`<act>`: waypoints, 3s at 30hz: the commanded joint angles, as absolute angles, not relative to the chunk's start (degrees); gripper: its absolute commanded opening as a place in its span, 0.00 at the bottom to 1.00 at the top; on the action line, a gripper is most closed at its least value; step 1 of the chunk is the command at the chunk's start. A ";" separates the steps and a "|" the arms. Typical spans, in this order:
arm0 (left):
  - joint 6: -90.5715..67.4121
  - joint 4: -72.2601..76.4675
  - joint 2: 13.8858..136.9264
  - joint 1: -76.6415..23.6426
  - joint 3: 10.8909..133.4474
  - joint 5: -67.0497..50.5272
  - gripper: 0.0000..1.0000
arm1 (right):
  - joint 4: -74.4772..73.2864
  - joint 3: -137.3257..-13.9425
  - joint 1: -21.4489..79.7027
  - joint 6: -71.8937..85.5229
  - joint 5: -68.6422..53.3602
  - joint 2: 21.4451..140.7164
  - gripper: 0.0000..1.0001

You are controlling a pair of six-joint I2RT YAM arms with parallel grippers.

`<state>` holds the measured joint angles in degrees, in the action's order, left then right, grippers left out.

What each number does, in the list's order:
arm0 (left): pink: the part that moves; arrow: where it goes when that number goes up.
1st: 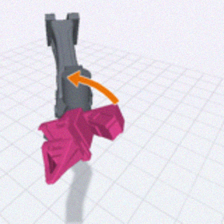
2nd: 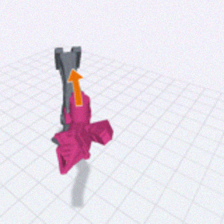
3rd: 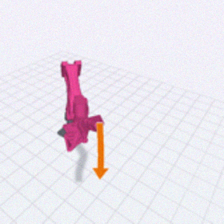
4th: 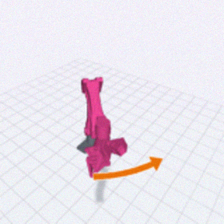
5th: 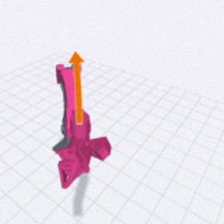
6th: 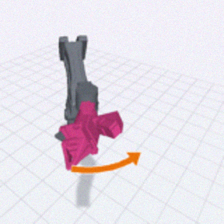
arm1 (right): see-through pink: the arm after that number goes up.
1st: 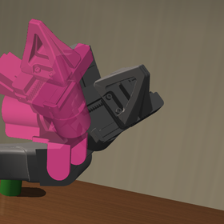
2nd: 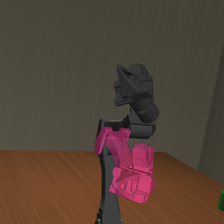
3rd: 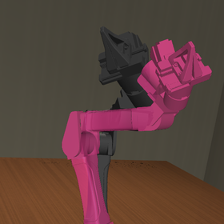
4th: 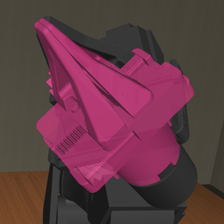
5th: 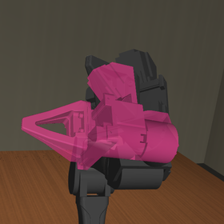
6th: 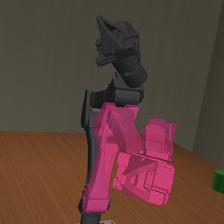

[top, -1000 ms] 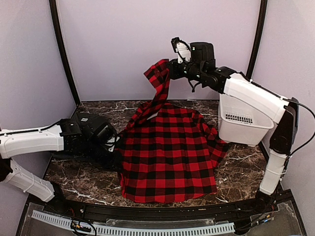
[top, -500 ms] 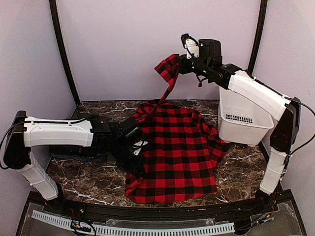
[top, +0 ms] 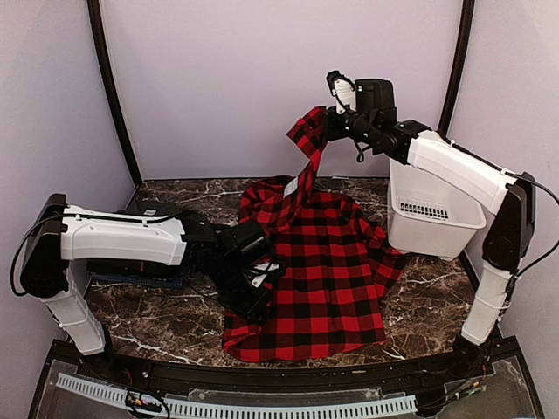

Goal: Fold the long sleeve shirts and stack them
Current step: Fold the flattened shirt at the center of the board.

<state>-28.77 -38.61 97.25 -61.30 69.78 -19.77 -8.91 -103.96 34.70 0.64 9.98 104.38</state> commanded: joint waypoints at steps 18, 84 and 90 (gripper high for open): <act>-26.37 -38.16 99.15 -62.62 70.62 -25.45 0.00 | -3.03 -92.31 33.99 -3.36 13.27 93.49 0.00; -23.71 -32.39 142.74 -33.67 129.32 16.21 0.34 | -5.78 -54.56 47.99 13.43 -3.71 74.85 0.00; -22.50 -33.33 146.62 -33.66 133.14 17.06 0.34 | -4.64 -54.17 47.99 13.88 -3.99 75.85 0.00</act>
<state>-24.29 -31.66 146.41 -33.93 130.58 14.98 -8.38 -54.89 47.44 12.82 -3.18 75.18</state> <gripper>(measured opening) 0.342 0.007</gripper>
